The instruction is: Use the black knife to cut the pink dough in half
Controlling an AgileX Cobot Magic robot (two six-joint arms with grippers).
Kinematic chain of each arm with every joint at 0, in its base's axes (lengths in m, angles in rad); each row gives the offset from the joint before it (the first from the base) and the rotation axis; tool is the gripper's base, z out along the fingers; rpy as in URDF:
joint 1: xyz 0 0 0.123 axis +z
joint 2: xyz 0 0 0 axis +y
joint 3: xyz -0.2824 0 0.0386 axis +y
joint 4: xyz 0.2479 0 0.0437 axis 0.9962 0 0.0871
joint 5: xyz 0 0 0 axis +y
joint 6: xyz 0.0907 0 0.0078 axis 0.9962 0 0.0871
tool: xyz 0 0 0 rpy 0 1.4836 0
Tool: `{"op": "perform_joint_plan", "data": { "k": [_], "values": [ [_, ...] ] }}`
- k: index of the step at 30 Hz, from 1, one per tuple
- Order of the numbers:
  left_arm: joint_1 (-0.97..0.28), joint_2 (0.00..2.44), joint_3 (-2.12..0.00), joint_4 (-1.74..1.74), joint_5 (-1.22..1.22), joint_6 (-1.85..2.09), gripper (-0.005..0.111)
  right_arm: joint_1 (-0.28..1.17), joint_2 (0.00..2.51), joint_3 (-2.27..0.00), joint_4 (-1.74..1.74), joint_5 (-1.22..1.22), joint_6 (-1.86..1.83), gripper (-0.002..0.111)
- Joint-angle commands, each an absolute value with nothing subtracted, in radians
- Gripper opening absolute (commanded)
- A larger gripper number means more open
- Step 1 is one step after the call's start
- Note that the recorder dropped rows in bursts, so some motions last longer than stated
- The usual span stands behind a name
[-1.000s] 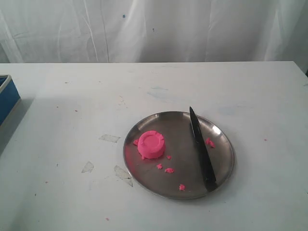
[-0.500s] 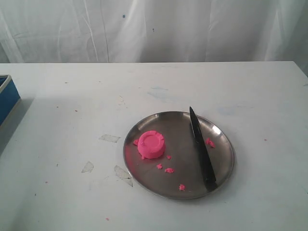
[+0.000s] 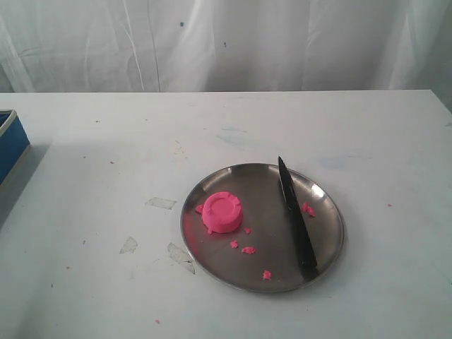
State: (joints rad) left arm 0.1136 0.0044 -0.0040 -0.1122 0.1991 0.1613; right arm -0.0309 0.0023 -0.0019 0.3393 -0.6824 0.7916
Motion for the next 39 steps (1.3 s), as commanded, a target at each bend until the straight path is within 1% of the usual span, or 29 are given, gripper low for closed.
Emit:
{"op": "perform_joint_plan", "data": {
  "k": [1,3,5,7,9,12,14,18,21,24,28,31,35,36,39],
  "values": [
    [0.116,0.0,0.0,-0.126,0.198,0.157,0.0,-0.03,0.0,-0.031,0.315,-0.999,0.5,0.0],
    [0.116,0.0,0.0,-0.126,0.198,0.157,0.0,-0.03,0.0,-0.076,0.186,-0.906,0.315,0.0],
    [0.116,0.0,0.0,-0.126,0.198,0.157,0.0,-0.03,0.0,-0.129,0.0,-0.747,0.21,0.0],
    [0.116,0.0,0.0,-0.126,0.198,0.157,0.0,-0.03,0.0,-0.196,-0.235,-0.493,0.179,0.0],
    [0.116,0.0,0.0,-0.126,0.198,0.157,0.0,-0.03,0.0,-0.258,-0.399,-0.247,0.193,0.0],
    [0.116,0.0,0.0,-0.126,0.198,0.157,0.0,-0.03,0.0,-0.321,-0.42,0.124,0.195,0.0],
    [0.116,0.0,0.0,-0.126,0.198,0.157,0.0,-0.03,0.029,-0.351,-0.411,0.264,0.195,0.0],
    [0.116,0.0,0.0,-0.126,0.198,0.157,0.0,-0.03,0.096,-0.393,-0.346,0.316,0.187,0.0],
    [0.116,0.0,0.0,-0.126,0.198,0.157,0.0,-0.03,0.177,-0.443,-0.282,0.415,0.166,0.0],
    [0.116,0.0,0.0,-0.126,0.198,0.157,0.0,-0.004,0.308,-0.502,-0.17,0.528,0.048,0.0],
    [0.116,0.0,0.0,-0.126,0.198,0.157,0.0,0.068,0.542,-0.581,0.053,0.673,-0.166,0.0],
    [0.116,0.0,0.0,-0.126,0.198,0.157,0.0,0.119,0.708,-0.615,0.165,0.685,-0.261,0.0],
    [0.116,0.0,0.0,-0.126,0.198,0.157,0.0,0.161,0.88,-0.639,0.277,0.639,-0.311,0.0],
    [0.116,0.0,0.0,-0.126,0.198,0.157,0.0,0.175,0.952,-0.652,0.364,0.623,-0.311,0.0],
    [0.116,0.0,0.0,-0.126,0.198,0.157,0.0,0.199,1.035,-0.688,0.463,0.631,-0.348,0.0]
  ]
}}
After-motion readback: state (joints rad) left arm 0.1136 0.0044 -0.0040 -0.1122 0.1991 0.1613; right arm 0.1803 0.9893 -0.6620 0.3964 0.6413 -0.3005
